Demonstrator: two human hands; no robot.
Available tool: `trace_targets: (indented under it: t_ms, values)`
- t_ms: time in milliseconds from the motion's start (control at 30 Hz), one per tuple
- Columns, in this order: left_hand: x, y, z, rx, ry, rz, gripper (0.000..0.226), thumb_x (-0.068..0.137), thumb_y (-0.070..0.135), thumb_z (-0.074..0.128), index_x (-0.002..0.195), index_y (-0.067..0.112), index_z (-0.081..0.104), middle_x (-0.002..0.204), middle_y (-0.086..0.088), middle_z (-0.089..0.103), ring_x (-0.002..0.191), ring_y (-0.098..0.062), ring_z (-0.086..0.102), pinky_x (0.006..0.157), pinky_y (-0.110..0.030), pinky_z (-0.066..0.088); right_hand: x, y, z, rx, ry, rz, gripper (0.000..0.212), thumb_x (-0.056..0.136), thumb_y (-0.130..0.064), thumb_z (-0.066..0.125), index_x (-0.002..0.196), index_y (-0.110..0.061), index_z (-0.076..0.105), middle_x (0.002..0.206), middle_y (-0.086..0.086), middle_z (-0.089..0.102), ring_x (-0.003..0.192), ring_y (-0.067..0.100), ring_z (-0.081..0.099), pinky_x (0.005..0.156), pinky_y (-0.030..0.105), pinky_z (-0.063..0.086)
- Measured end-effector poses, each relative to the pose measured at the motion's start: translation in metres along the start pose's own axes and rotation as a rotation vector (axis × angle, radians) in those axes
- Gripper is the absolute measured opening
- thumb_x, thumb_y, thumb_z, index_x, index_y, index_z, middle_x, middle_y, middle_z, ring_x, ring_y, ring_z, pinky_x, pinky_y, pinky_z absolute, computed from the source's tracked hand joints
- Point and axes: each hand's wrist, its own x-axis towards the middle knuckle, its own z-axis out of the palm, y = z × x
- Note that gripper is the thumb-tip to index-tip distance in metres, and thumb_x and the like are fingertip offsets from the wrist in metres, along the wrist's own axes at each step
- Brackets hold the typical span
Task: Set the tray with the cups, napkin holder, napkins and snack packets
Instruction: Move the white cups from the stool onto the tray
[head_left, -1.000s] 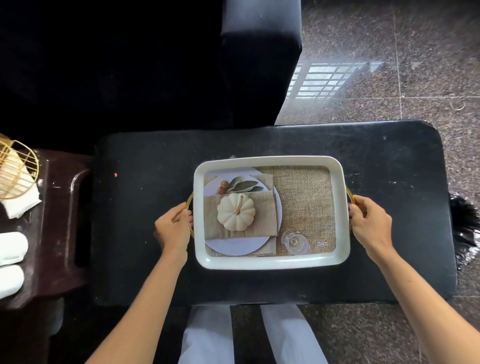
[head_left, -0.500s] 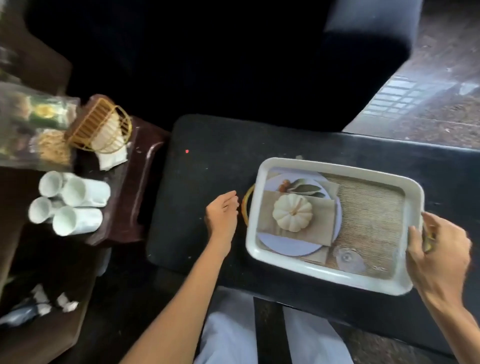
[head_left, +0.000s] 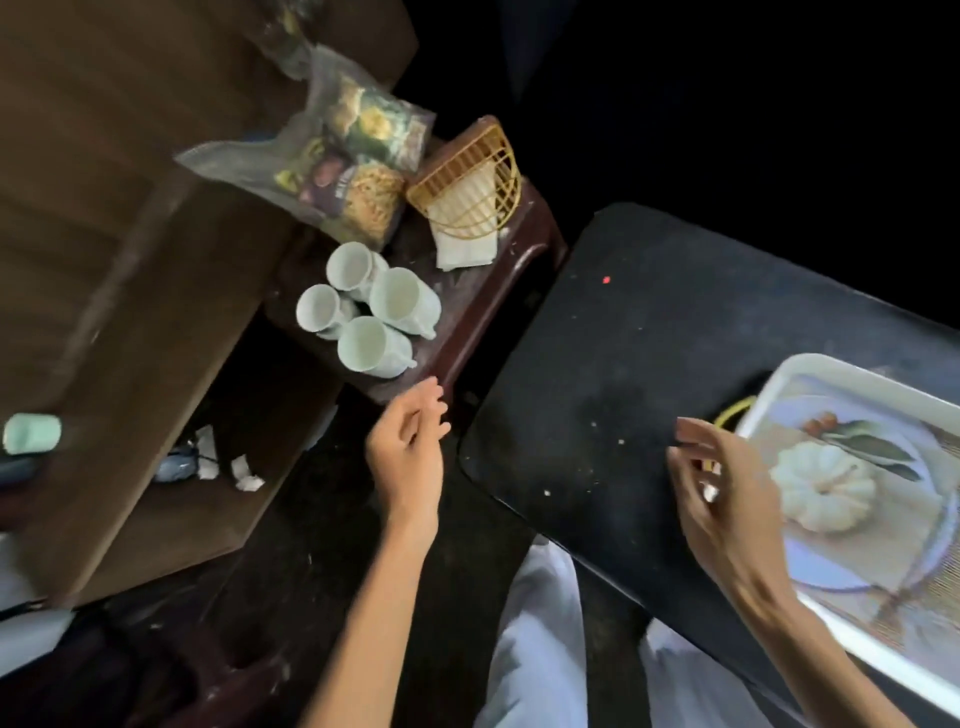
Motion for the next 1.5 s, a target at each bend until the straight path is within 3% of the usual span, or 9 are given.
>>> trace_targets:
  t_ms: [67,133,467,667,800,967,1267,1400,1500]
  values:
    - [0.022,0.001,-0.031,0.002,0.073,0.030,0.025,0.101,0.003,0.056,0.112,0.019,0.072,0.109,-0.001,0.076,0.101,-0.013,0.074,0.081,-0.025,0.062,0.005,-0.026,0.033,0.045,-0.051,-0.040,0.024,0.094,-0.015,0.064,0.118,-0.016,0.064,0.107,0.002,0.067,0.085,0.005,0.066,0.076,0.005,0.048]
    - [0.044,0.000,-0.057,-0.010,0.135,0.037,0.026,0.101,0.004,0.056,0.113,0.021,0.071,0.110,0.001,0.075,0.103,-0.014,0.074,0.079,-0.023,0.061,0.010,-0.053,0.065,0.091,-0.091,-0.073,0.021,0.094,-0.018,0.066,0.114,-0.020,0.065,0.105,-0.004,0.067,0.086,-0.002,0.066,0.075,0.003,0.046]
    - [0.129,-0.011,-0.080,-0.067,0.084,-0.117,0.023,0.104,0.013,0.055,0.118,0.023,0.070,0.124,-0.005,0.072,0.116,-0.016,0.069,0.097,-0.037,0.059,0.043,-0.146,0.200,0.134,-0.262,-0.142,0.017,0.094,-0.010,0.063,0.112,-0.012,0.065,0.100,-0.010,0.063,0.097,0.013,0.064,0.084,0.034,0.057]
    - [0.142,-0.014,-0.071,-0.082,0.038,-0.131,0.024,0.105,0.011,0.055,0.122,0.015,0.071,0.117,0.004,0.074,0.108,-0.003,0.070,0.094,-0.032,0.059,0.055,-0.153,0.230,0.053,-0.352,-0.094,0.027,0.095,-0.013,0.062,0.122,-0.014,0.062,0.112,-0.002,0.059,0.085,0.015,0.067,0.084,0.036,0.057]
    - [0.143,-0.017,-0.066,-0.147,0.032,-0.178,0.023,0.105,0.009,0.054,0.120,0.012,0.071,0.113,0.002,0.075,0.102,-0.002,0.073,0.088,-0.030,0.062,0.058,-0.152,0.236,0.017,-0.344,-0.082,0.022,0.094,-0.012,0.064,0.117,-0.013,0.064,0.111,-0.002,0.061,0.087,0.015,0.066,0.081,0.037,0.058]
    - [0.140,-0.018,-0.065,-0.131,0.053,-0.177,0.022,0.104,0.011,0.055,0.114,0.019,0.074,0.114,0.001,0.076,0.102,-0.002,0.073,0.085,-0.029,0.062,0.060,-0.151,0.240,-0.018,-0.294,-0.130,0.005,0.095,-0.006,0.063,0.092,-0.006,0.067,0.090,0.003,0.066,0.078,0.020,0.063,0.072,0.041,0.055]
    - [0.099,-0.009,-0.069,-0.127,0.035,-0.140,0.024,0.103,0.013,0.057,0.105,0.028,0.075,0.103,0.015,0.079,0.104,-0.002,0.073,0.084,-0.023,0.062,0.036,-0.139,0.207,0.048,-0.274,-0.186,0.010,0.095,-0.007,0.064,0.097,-0.009,0.073,0.099,0.001,0.072,0.088,0.013,0.068,0.080,0.029,0.056]
    - [0.061,-0.008,-0.056,-0.070,-0.097,-0.106,0.023,0.102,0.020,0.060,0.114,0.034,0.075,0.115,0.014,0.077,0.112,-0.004,0.071,0.089,-0.030,0.062,0.013,-0.115,0.162,0.027,-0.260,-0.159,0.012,0.098,-0.012,0.061,0.103,-0.011,0.073,0.105,-0.001,0.071,0.091,0.011,0.068,0.081,0.027,0.055]
    - [0.026,-0.012,-0.033,0.008,-0.190,-0.072,0.023,0.101,0.022,0.063,0.110,0.038,0.076,0.119,0.009,0.077,0.116,-0.014,0.070,0.097,-0.048,0.058,-0.008,-0.090,0.118,-0.037,-0.230,-0.110,0.013,0.099,-0.014,0.061,0.105,-0.011,0.072,0.107,-0.003,0.071,0.094,0.009,0.067,0.084,0.024,0.054]
